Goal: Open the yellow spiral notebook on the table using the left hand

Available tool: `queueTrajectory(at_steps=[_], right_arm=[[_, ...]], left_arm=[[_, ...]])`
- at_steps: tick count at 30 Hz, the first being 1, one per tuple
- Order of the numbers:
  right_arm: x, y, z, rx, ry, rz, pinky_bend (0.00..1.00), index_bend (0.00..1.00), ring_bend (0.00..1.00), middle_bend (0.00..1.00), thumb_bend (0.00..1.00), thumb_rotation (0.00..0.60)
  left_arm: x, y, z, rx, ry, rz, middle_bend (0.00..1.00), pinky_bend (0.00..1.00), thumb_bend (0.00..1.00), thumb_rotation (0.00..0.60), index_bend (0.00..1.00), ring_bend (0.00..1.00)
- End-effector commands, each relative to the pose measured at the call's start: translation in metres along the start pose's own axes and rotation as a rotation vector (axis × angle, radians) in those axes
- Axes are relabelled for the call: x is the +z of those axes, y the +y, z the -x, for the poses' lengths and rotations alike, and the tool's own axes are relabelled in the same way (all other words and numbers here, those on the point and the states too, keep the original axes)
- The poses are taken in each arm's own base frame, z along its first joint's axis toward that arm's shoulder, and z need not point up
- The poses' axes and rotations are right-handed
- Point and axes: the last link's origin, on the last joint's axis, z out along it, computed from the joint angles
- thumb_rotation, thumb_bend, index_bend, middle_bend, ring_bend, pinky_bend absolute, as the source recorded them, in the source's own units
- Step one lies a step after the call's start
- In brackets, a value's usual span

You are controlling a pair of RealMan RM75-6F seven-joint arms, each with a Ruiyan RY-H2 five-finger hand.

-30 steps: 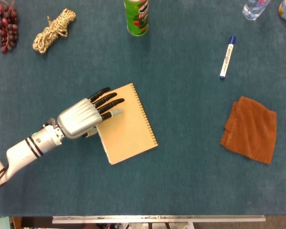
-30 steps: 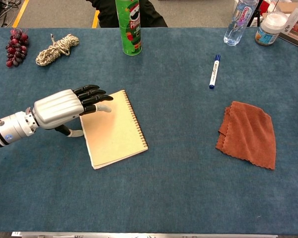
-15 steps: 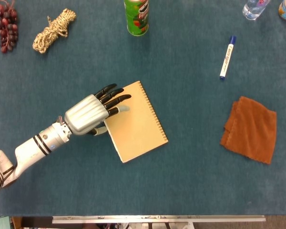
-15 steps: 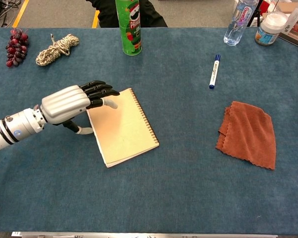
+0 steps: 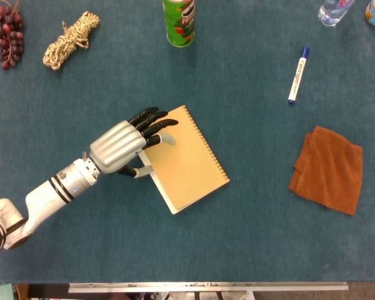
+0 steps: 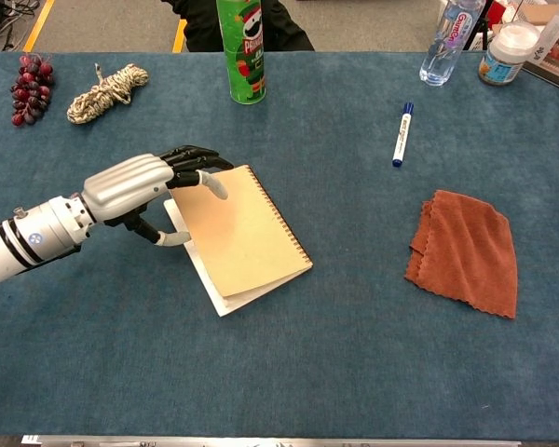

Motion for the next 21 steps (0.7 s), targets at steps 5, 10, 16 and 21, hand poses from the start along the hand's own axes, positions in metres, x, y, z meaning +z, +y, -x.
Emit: queueTrajectory(at_steps=[5, 10, 16, 21], right_arm=[[0.001, 0.001, -0.001, 0.006, 0.019, 0.004, 0.06, 0.14, 0.02, 0.17, 0.14, 0.6], [0.002, 0.002, -0.002, 0.008, 0.031, 0.003, 0.06, 0.14, 0.02, 0.17, 0.14, 0.6], [0.003, 0.004, -0.002, 0.015, 0.043, 0.005, 0.06, 0.14, 0.02, 0.17, 0.14, 0.6], [0.003, 0.005, -0.003, 0.024, 0.054, 0.006, 0.06, 0.14, 0.02, 0.17, 0.14, 0.6]], left_arm=[[0.008, 0.013, -0.005, -0.09, -0.053, 0.025, 0.13, 0.0, 0.46, 0.6, 0.37, 0.0], [0.014, 0.016, -0.005, -0.098, -0.065, 0.006, 0.13, 0.0, 0.54, 0.6, 0.48, 0.0], [0.015, 0.018, -0.005, -0.102, -0.083, -0.016, 0.17, 0.0, 0.55, 0.6, 0.57, 0.0], [0.013, 0.016, -0.009, -0.102, -0.081, -0.035, 0.21, 0.0, 0.55, 0.6, 0.68, 0.0]])
